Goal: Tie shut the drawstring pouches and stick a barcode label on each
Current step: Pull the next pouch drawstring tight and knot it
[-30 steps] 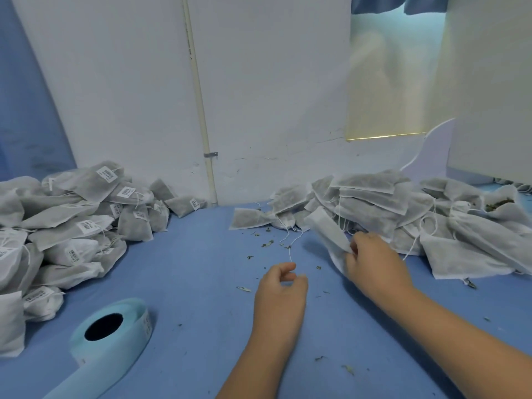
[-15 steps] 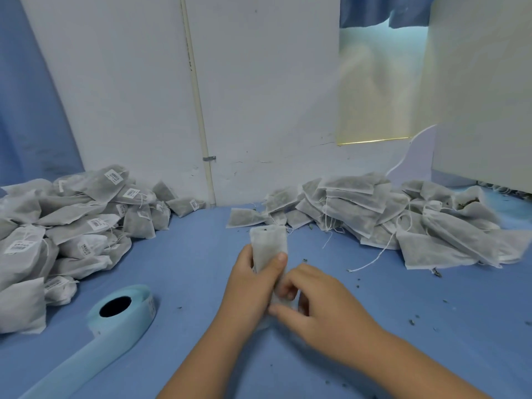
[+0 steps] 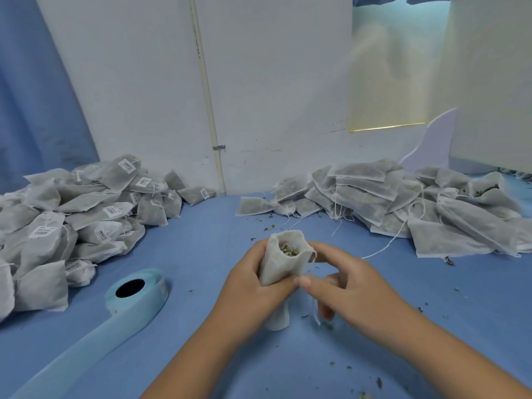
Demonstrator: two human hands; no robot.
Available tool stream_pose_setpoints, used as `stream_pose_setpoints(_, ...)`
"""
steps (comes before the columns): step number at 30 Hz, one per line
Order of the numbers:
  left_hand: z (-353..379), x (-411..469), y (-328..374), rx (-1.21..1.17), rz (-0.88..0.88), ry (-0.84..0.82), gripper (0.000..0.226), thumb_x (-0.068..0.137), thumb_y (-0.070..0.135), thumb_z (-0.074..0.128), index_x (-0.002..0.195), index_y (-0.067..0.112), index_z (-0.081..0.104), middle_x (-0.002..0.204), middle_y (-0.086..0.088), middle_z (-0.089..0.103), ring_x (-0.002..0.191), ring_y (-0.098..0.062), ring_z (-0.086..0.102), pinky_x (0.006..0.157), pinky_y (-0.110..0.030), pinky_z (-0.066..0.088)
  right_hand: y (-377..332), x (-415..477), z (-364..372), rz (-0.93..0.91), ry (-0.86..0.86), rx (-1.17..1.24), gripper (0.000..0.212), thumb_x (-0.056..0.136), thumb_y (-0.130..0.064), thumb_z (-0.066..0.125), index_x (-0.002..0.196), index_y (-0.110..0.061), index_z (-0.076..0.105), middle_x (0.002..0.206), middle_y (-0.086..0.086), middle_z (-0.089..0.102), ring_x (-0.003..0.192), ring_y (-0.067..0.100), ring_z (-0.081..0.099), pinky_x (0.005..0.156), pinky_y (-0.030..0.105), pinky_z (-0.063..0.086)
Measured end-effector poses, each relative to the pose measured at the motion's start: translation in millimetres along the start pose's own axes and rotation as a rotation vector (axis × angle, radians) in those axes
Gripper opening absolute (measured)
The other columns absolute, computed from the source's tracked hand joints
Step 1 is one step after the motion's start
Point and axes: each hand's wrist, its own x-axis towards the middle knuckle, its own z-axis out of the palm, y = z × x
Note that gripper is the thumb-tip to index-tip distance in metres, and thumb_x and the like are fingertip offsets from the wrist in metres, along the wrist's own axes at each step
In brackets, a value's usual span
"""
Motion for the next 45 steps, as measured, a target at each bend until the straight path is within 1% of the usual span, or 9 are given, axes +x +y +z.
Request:
stream_pose_setpoints(3, 1.1, -0.1, -1.4, 0.113, 0.044, 0.054, 0.038, 0.079, 0.02, 0.076, 0.103, 0.044, 0.06, 0.095, 0.019, 0.069, 0.085, 0.0, 0.065, 0.071, -0.013, 0.049, -3.9, 0.2, 0.1, -0.012, 0.113, -0.127, 0.014, 0.089, -0.027, 0.061, 0.082, -0.032, 0.071, 0.05, -0.009, 0.06, 0.041, 0.007, 0.054, 0.045, 0.013, 0.039)
stream_pose_setpoints(6, 0.0, 1.3, -1.4, 0.199, 0.07, 0.1, 0.037, 0.081, 0.015, 0.07, 0.099, 0.045, 0.057, 0.087, 0.019, 0.066, 0.07, 0.002, 0.059, 0.059, -0.008, 0.044, -6.9, 0.2, -0.6, 0.025, 0.178, -0.109, 0.023, 0.091, -0.022, 0.056, 0.074, -0.023, 0.071, 0.065, -0.017, 0.069, 0.042, 0.008, 0.053, 0.047, 0.017, 0.043)
stream_pose_setpoints(13, -9.2, 4.7, -6.4, 0.323, 0.097, 0.144, 0.053, 0.076, -0.005, 0.056, 0.106, 0.038, 0.058, 0.079, 0.017, 0.063, 0.068, 0.001, 0.055, 0.057, -0.007, 0.04, -12.6, 1.0, -2.3, 0.13, 0.053, 0.246, 0.017, 0.095, -0.014, 0.053, 0.088, -0.01, 0.068, 0.071, 0.002, 0.072, 0.037, 0.012, 0.042, 0.04, 0.019, 0.035)
stream_pose_setpoints(18, -9.3, 4.8, -11.6, 0.358, 0.104, 0.089, 0.047, 0.076, -0.004, 0.054, 0.097, 0.037, 0.057, 0.079, 0.013, 0.065, 0.066, -0.003, 0.056, 0.053, -0.01, 0.041, -10.2, 3.9, 2.6, 0.273, -0.032, 0.25, 0.029, 0.093, -0.004, 0.045, 0.076, -0.014, 0.066, 0.049, -0.002, 0.043, 0.037, 0.009, 0.026, 0.038, 0.017, 0.025)
stream_pose_setpoints(26, -5.8, 2.9, -11.6, 0.314, 0.168, -0.001, 0.038, 0.068, 0.025, 0.059, 0.101, 0.042, 0.055, 0.075, 0.02, 0.061, 0.057, -0.001, 0.052, 0.056, -0.008, 0.039, -20.9, 0.7, -4.0, 0.295, -0.064, 0.189, 0.014, 0.058, -0.027, 0.049, 0.046, -0.018, 0.049, 0.045, -0.004, 0.032, 0.039, 0.013, 0.025, 0.038, 0.017, 0.023)
stream_pose_setpoints(32, -5.2, 0.7, -14.9, 0.543, 0.199, -0.117, 0.043, 0.064, 0.057, 0.061, 0.104, 0.051, 0.047, 0.095, 0.026, 0.06, 0.085, 0.0, 0.058, 0.07, -0.017, 0.046, -16.4, 1.7, -3.6, 0.207, 0.013, 0.458, 0.046, 0.078, -0.011, 0.063, 0.045, -0.024, 0.033, 0.049, -0.003, 0.022, 0.043, 0.014, 0.015, 0.04, 0.021, 0.018)
stream_pose_setpoints(37, -9.2, 0.3, -19.7, 0.625, 0.215, -0.144, 0.034, 0.07, 0.062, 0.055, 0.098, 0.044, 0.054, 0.085, 0.019, 0.064, 0.082, -0.004, 0.059, 0.073, -0.033, 0.05, -21.3, 8.2, -27.9, 0.131, 0.187, 0.85, 0.039, 0.067, -0.007, 0.058, 0.049, -0.023, 0.028, 0.042, -0.005, 0.018, 0.035, 0.01, 0.011, 0.038, 0.017, 0.012)
stream_pose_setpoints(43, -3.2, -0.8, -16.5, 0.666, 0.233, -0.249, 0.047, 0.077, 0.079, 0.031, 0.124, 0.071, 0.032, 0.092, 0.041, 0.056, 0.091, 0.013, 0.052, 0.081, -0.015, 0.042, -13.0, 10.3, -35.1, 0.145, 0.223, 0.957, 0.039, 0.075, -0.007, 0.054, 0.051, -0.022, 0.027, 0.04, -0.007, 0.019, 0.034, 0.009, 0.011, 0.034, 0.019, 0.013)
stream_pose_setpoints(45, -2.7, -3.0, -16.5, 0.759, 0.268, -0.244, 0.043, 0.084, 0.072, 0.021, 0.123, 0.065, 0.036, 0.088, 0.031, 0.055, 0.087, 0.009, 0.051, 0.076, -0.017, 0.041, -12.3, 10.0, -33.8, 0.161, 0.187, 0.96, 0.038, 0.071, -0.013, 0.058, 0.052, -0.022, 0.026, 0.042, -0.006, 0.018, 0.036, 0.01, 0.01, 0.036, 0.02, 0.011)
